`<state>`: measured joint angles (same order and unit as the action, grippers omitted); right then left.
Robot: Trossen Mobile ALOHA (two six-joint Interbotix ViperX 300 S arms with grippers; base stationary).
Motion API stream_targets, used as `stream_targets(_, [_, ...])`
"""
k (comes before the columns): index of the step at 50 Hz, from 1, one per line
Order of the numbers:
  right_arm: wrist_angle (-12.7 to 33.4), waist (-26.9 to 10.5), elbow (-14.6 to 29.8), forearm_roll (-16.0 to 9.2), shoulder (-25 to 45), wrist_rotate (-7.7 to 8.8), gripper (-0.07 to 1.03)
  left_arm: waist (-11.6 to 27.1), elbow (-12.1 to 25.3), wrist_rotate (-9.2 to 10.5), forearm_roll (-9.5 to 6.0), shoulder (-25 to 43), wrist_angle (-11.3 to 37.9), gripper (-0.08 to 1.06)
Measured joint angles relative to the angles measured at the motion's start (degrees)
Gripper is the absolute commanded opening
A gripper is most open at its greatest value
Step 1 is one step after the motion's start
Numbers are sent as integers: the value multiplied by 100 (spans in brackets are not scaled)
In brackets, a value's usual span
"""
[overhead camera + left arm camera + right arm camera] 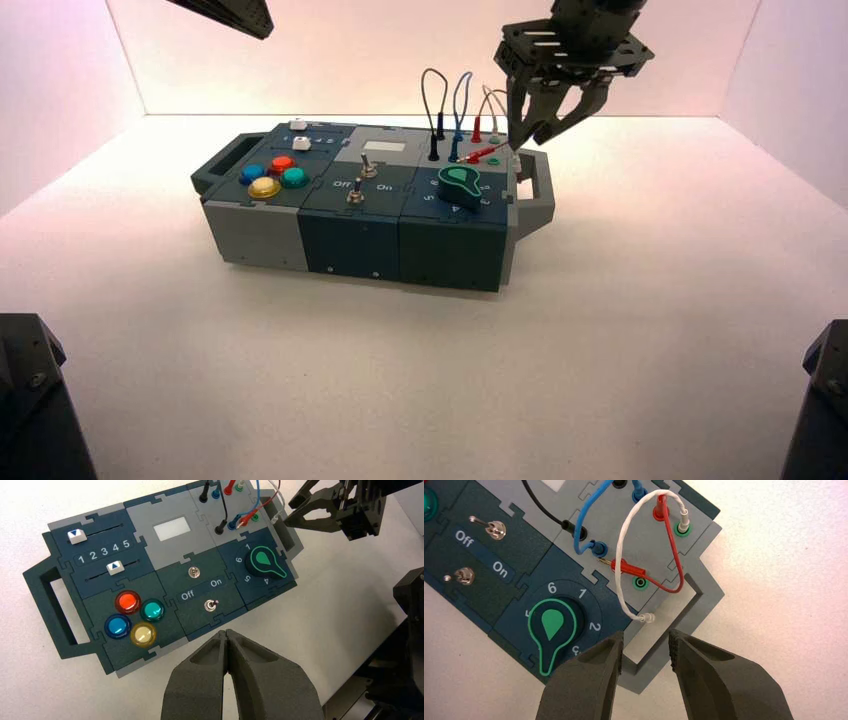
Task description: Insert the white wire.
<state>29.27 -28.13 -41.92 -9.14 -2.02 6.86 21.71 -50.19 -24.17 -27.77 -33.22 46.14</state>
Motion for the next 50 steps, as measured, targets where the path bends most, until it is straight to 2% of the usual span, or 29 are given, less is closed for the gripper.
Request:
stream_targets(11, [-79, 0, 70, 9, 158, -9, 45, 9, -9, 0, -9, 35, -35, -3])
stream_targets(13, [-97, 0, 70, 26, 202, 0, 40, 9, -9, 0, 0, 35, -44, -3])
stream_targets(18, [-105, 0, 79, 44, 229, -9, 38, 9, -9, 0, -9, 35, -62, -3])
stream_targets(20, [-123, 0, 79, 44, 272, -9, 34, 9, -9, 0, -9, 35, -70, -3])
stream_targets(26, [-220, 0, 88, 53, 308, -9, 30, 9, -9, 0, 0, 35, -88, -3])
stream_targets(33, [-246, 0, 132, 70, 396, -9, 21, 9, -9, 0, -9, 35, -88, -3])
stream_targets(40, [-264, 0, 149, 114, 475, 0, -3, 9, -9, 0, -9, 35, -97, -3])
stream_targets(50, [-246, 0, 158, 141, 466, -9, -3, 9, 0, 0, -9, 35, -97, -3])
